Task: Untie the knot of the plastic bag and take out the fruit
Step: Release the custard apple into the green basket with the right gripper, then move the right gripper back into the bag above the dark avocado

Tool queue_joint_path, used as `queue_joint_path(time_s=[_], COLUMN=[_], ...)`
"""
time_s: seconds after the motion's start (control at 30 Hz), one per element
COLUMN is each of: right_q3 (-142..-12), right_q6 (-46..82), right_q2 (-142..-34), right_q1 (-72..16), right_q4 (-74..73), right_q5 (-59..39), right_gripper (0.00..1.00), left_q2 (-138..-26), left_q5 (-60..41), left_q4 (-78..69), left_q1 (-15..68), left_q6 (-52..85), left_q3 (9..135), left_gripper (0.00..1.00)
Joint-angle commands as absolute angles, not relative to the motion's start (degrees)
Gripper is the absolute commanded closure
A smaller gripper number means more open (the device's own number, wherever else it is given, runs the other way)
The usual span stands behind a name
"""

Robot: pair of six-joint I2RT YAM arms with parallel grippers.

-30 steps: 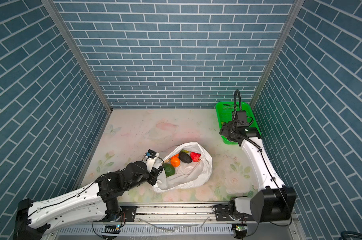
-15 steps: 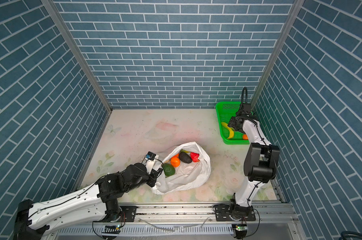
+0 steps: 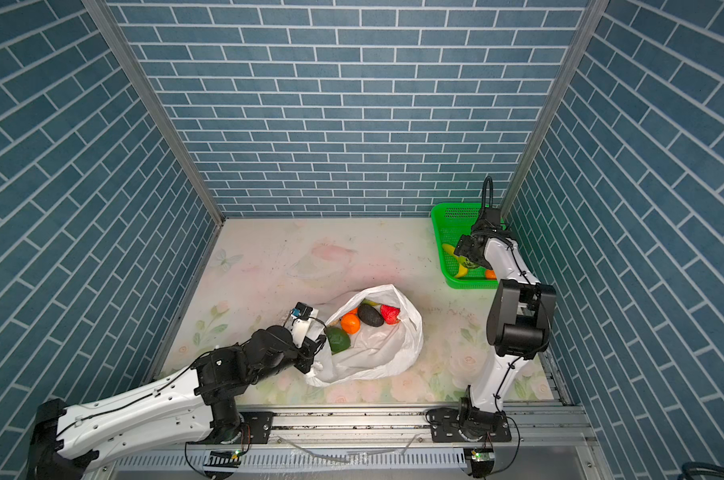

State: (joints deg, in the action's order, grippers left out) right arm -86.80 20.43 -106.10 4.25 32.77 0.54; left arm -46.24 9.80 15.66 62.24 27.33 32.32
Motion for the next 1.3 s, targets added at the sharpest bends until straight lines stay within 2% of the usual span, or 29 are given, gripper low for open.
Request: queue_joint_path(time_s=[0.0, 0.3, 0.57, 0.77, 0.93, 1.1, 1.27], right_q3=[-86.6, -83.0, -76.0, -70.6, -67.2, -63.9, -61.5], right_q6=[18.5, 18.5, 19.3, 23.3, 28.4, 33.2, 34.6], right_q2=[-104.0, -98.2, -82.7, -68.7, -59.5, -55.1, -58.6], right_q1=[4.3, 4.0, -2.5, -12.3, -24.9, -40.0, -57.1], right_q4=[34.1, 35.2, 40.7, 46.7, 49.5, 48.3, 44.6], right_q5=[0.4, -1.5, -7.1, -7.9, -5.4, 0.1, 9.4], right_gripper=[0.12, 0.09, 0.1, 0.08, 0.08, 0.09, 0.1], left_q2=[-45.4, -45.3, -45.3, -45.7, -46.0, -46.4, -46.8], left_q5=[9.6, 9.9, 10.8, 10.6, 11.1, 11.2, 11.3], left_q4=[15.6, 15.6, 15.5, 15.1, 15.0, 14.3, 13.4], left_q1=[62.6, 62.6, 62.6, 62.6, 62.6, 62.6, 62.6], left_q6=[26.5, 26.5, 26.5, 26.1, 25.2, 24.8, 24.9], left_q3=[31.9, 32.1, 32.7, 33.4, 34.2, 34.9, 35.4], left_gripper=[1.0, 1.0, 1.0, 1.0, 1.0, 1.0, 1.0])
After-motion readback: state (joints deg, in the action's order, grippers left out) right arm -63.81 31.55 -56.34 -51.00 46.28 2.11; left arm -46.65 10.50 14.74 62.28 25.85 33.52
